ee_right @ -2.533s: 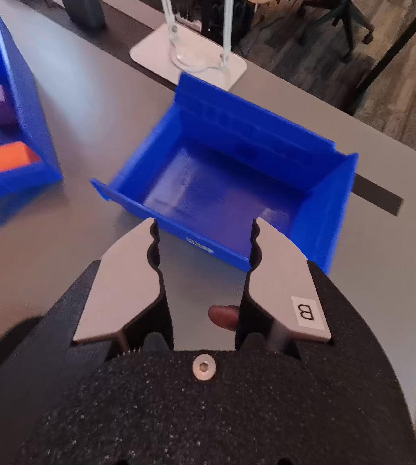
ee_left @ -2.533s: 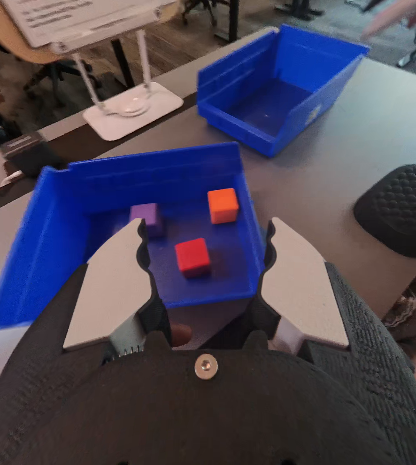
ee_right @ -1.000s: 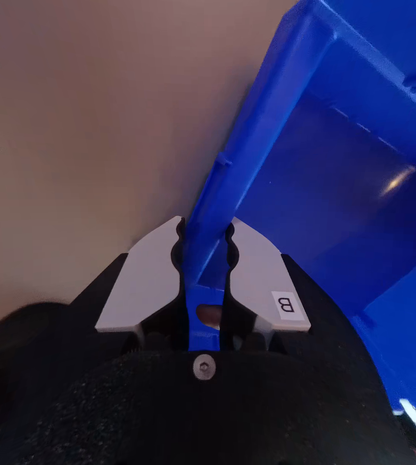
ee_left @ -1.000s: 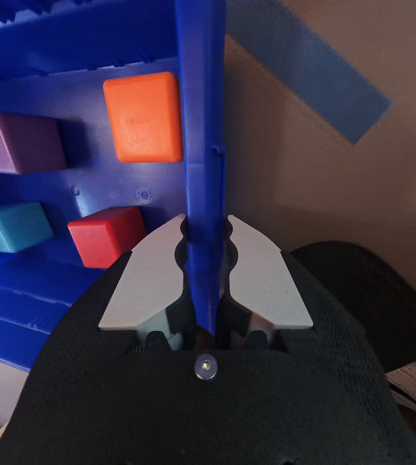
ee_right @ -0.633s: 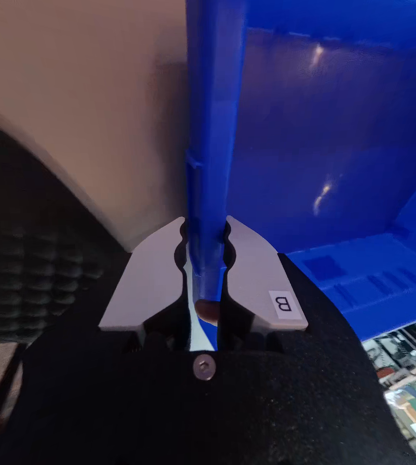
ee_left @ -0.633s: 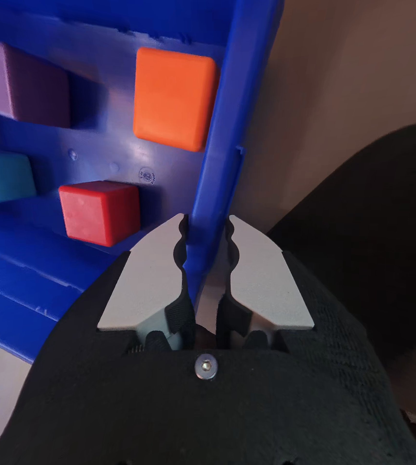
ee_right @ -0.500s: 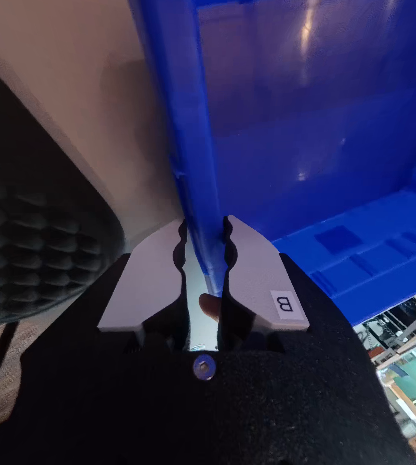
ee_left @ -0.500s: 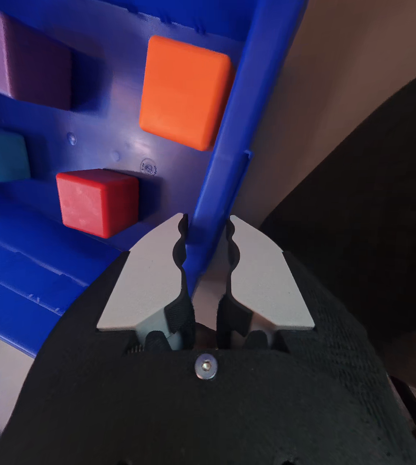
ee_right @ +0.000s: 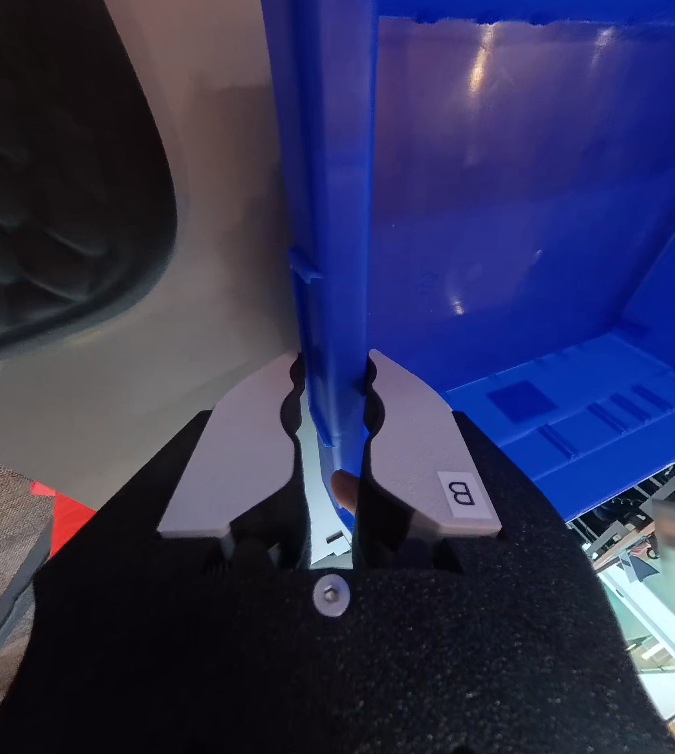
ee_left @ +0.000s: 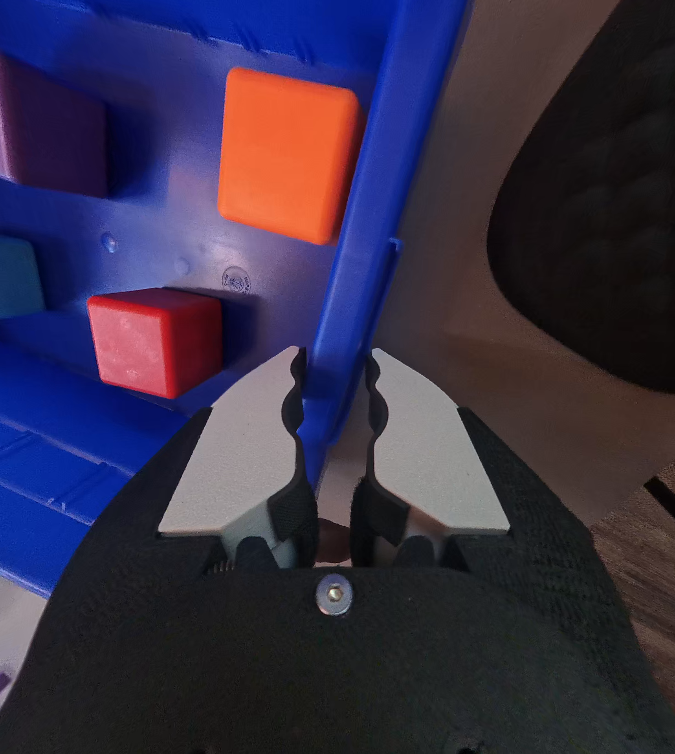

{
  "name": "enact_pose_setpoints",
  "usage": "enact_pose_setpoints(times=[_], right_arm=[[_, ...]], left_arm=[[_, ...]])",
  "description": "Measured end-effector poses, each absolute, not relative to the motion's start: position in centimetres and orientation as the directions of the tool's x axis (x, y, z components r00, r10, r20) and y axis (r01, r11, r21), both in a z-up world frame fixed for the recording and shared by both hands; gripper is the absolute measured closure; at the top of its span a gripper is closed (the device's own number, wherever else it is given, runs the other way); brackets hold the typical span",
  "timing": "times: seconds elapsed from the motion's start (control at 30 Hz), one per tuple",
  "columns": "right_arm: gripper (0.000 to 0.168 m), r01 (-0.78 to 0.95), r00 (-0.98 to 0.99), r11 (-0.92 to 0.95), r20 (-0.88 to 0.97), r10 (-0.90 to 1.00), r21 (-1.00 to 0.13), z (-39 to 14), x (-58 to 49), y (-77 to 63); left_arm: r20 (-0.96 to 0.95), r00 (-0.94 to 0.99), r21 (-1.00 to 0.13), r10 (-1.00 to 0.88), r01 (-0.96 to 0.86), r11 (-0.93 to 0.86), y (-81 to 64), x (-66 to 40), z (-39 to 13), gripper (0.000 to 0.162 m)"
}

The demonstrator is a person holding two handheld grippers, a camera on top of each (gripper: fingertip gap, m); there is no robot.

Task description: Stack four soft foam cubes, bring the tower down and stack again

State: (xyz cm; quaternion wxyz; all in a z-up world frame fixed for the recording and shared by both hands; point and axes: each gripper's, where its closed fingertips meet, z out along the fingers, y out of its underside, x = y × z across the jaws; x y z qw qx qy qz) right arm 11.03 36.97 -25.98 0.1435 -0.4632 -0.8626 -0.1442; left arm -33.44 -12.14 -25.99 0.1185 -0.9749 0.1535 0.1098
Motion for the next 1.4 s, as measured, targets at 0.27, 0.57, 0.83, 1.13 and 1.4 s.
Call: enact_pose_setpoints(times=[0.27, 0.57, 0.83, 1.13, 1.4], right_arm=[[0.141, 0.815, -0.558, 0.568, 0.413, 0.72, 0.111, -26.0, 12.7, 37.0], [0.141, 0.829, -0.533, 0.554, 0.415, 0.738, 0.079, -26.1, 13.5, 36.5], [0.1, 0.901, -0.284, 0.366, 0.321, 0.903, -0.233, -25.2, 11.8, 34.5], [0.054, 0.273, 0.371, 0.151, 0.249, 0.895, -0.95, -11.0, 2.8, 33.2], [0.021, 0.057, 0.599, 0.077, 0.096, 0.795, -0.995, -9.2, 0.1, 33.3]], left_arm=[[-0.267, 0.863, -0.249, -0.429, -0.492, -0.834, -14.9, -35.5, -25.9, 0.134], [-0.256, 0.833, -0.163, -0.49, -0.537, -0.828, -16.0, -36.0, -26.0, 0.134], [-0.177, 0.952, -0.405, -0.25, -0.302, -0.863, -13.7, -34.3, -23.9, 0.097], [-0.045, 0.816, -0.967, 0.576, 0.109, -0.23, -7.6, -37.0, -12.0, 0.037], [0.013, 0.571, -0.996, 0.821, 0.079, -0.039, -9.0, -38.1, -9.7, 0.017]])
